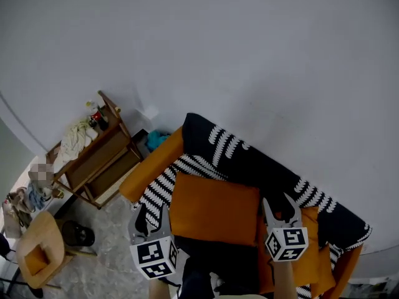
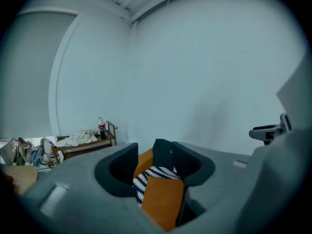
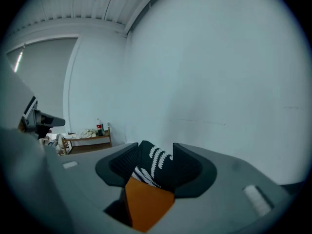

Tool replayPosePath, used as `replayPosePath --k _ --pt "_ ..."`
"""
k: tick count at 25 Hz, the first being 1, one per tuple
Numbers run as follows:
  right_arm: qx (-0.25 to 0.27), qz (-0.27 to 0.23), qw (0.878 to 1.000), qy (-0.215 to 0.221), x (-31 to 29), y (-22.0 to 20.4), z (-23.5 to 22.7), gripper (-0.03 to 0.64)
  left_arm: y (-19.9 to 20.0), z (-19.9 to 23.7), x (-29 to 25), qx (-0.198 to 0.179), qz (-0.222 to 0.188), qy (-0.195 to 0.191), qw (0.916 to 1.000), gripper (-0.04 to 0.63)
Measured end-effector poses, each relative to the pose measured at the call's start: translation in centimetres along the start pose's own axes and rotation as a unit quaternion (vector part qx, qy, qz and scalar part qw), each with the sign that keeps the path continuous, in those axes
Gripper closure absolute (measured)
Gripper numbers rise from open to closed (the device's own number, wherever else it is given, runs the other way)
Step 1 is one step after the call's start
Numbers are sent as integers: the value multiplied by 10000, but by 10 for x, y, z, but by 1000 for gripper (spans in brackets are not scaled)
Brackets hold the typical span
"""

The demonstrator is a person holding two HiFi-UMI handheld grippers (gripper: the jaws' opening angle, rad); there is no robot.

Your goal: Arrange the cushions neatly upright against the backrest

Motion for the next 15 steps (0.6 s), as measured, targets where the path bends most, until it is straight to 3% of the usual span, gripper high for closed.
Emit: replayPosePath --k 9,15 --pt "-299 542 9958 -673 -87 -11 -26 396 15 12 -141 -383 637 -696 9948 376" --pt "-325 1058 9899 -882 -131 -41 -39 385 -5 6 -218 -606 1196 -1027 9856 376"
Point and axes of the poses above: the fingertips, and each gripper's own axes: x backward along the fingers, z to its left, y out of its top, the point moved 1 cm from there along x, backward along the fingers, and after that the axes turned 9 degrees about z, right-handed, at the moved point
